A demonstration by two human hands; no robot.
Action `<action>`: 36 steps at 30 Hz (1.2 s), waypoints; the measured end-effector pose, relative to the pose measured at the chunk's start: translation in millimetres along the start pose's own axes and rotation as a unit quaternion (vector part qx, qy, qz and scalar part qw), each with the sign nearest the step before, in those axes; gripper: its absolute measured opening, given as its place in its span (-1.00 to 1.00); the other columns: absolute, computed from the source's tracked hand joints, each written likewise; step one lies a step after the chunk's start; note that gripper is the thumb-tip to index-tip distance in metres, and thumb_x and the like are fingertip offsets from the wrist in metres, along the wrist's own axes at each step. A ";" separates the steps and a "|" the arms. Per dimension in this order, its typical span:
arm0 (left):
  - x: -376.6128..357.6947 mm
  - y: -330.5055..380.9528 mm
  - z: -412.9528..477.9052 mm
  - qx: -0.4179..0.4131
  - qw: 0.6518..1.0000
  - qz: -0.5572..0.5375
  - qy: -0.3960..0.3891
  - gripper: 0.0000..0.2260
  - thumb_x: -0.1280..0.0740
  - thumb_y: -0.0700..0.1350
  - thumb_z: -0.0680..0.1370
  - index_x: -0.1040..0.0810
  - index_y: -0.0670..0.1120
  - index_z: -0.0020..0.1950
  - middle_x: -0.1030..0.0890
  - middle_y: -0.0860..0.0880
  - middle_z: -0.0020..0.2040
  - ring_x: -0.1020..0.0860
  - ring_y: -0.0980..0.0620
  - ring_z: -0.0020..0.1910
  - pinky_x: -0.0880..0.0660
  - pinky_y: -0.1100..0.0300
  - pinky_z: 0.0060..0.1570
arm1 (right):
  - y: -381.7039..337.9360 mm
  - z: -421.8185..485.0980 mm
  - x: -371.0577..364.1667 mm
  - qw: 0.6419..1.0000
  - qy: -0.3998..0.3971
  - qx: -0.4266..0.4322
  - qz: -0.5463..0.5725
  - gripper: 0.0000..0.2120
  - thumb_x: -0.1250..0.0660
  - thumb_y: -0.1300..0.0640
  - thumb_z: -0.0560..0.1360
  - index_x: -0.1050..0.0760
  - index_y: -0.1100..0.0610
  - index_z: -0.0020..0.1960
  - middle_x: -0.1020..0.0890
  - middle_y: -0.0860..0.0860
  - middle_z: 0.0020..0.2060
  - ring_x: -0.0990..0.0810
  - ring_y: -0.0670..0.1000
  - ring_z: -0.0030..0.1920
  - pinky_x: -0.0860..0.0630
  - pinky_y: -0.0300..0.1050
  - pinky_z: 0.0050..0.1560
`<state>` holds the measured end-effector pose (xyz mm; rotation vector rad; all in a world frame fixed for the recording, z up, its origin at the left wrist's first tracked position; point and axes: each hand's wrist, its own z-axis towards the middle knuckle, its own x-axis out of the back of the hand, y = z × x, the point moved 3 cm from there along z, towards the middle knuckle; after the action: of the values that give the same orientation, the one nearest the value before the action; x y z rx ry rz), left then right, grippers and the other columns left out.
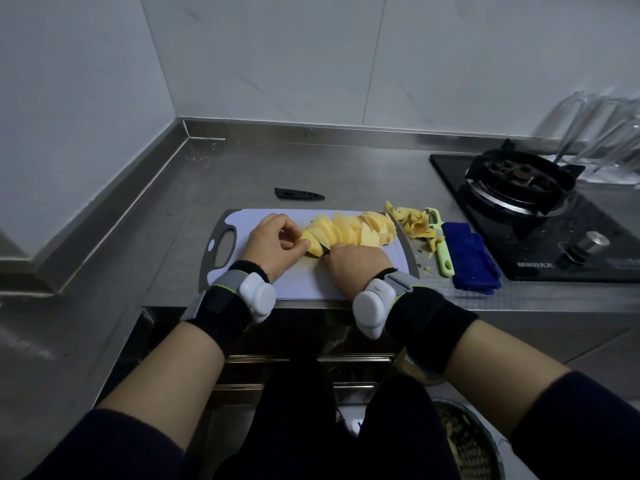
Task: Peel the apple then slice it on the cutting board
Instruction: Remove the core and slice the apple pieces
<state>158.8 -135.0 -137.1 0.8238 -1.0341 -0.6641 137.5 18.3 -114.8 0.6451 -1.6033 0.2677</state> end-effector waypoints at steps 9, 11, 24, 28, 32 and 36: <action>-11.6 0.0 2.8 -0.062 0.988 0.112 -0.089 -0.73 -0.27 -0.18 0.55 -0.55 0.01 0.22 -0.49 0.13 0.11 -0.38 -0.02 0.17 -0.41 0.02 0.23 | 16.6 -2.4 -6.1 0.999 -0.035 -0.020 0.020 -0.77 -0.13 0.15 0.60 -0.50 0.16 0.14 -0.61 0.07 0.01 -0.61 0.13 -0.02 -0.48 -0.01 -0.10; -9.8 0.7 2.7 -0.055 0.990 0.103 -0.083 -0.73 -0.29 -0.18 0.54 -0.54 -0.02 0.24 -0.50 0.08 0.14 -0.41 -0.02 0.17 -0.43 0.03 0.23 | 20.6 -5.0 -3.8 0.999 -0.034 -0.013 0.024 -0.73 -0.08 0.10 0.61 -0.50 0.15 0.14 -0.60 0.07 -0.03 -0.59 0.13 -0.05 -0.44 0.00 -0.14; 3.6 0.5 -1.9 0.004 1.000 0.027 0.007 -0.83 -0.50 -0.11 0.44 -0.51 -0.04 -0.18 -0.55 -0.02 -0.09 -0.61 0.04 -0.17 -0.62 0.04 -0.01 | 17.9 -22.6 16.0 0.996 0.080 -0.014 0.041 -0.68 0.04 0.00 0.67 -0.38 0.19 0.08 -0.54 0.08 -0.22 -0.53 0.14 -0.25 -0.51 0.02 -0.18; 3.4 0.7 -1.7 0.010 1.000 0.021 0.007 -0.83 -0.51 -0.13 0.43 -0.52 -0.06 -0.20 -0.55 -0.04 -0.09 -0.62 0.01 -0.16 -0.62 0.02 -0.01 | 15.4 -23.9 14.8 0.996 0.077 -0.011 0.035 -0.69 0.04 0.00 0.68 -0.37 0.18 0.06 -0.48 0.05 -0.27 -0.48 0.12 -0.29 -0.51 0.02 -0.18; 4.2 0.5 -1.9 0.012 1.000 0.019 0.008 -0.82 -0.51 -0.13 0.43 -0.51 -0.03 -0.22 -0.55 -0.04 -0.10 -0.62 0.00 -0.15 -0.62 0.00 -0.01 | 15.7 -22.3 14.8 0.997 0.073 -0.007 0.028 -0.77 -0.03 0.07 0.66 -0.38 0.19 0.07 -0.45 0.03 -0.30 -0.51 0.11 -0.29 -0.55 0.03 -0.17; 2.9 1.5 -2.2 0.014 1.000 0.016 0.005 -0.84 -0.50 -0.14 0.44 -0.53 -0.12 -0.18 -0.55 -0.04 -0.09 -0.62 0.01 -0.14 -0.62 0.03 0.00 | 15.0 -23.5 14.0 0.997 0.073 -0.005 0.028 -0.78 -0.03 0.07 0.66 -0.37 0.19 0.07 -0.51 0.05 -0.27 -0.53 0.13 -0.28 -0.51 0.00 -0.21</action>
<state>162.1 -136.0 -135.0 0.8323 -1.0467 -0.6198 148.6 39.4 -94.8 0.5595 -1.4834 0.3404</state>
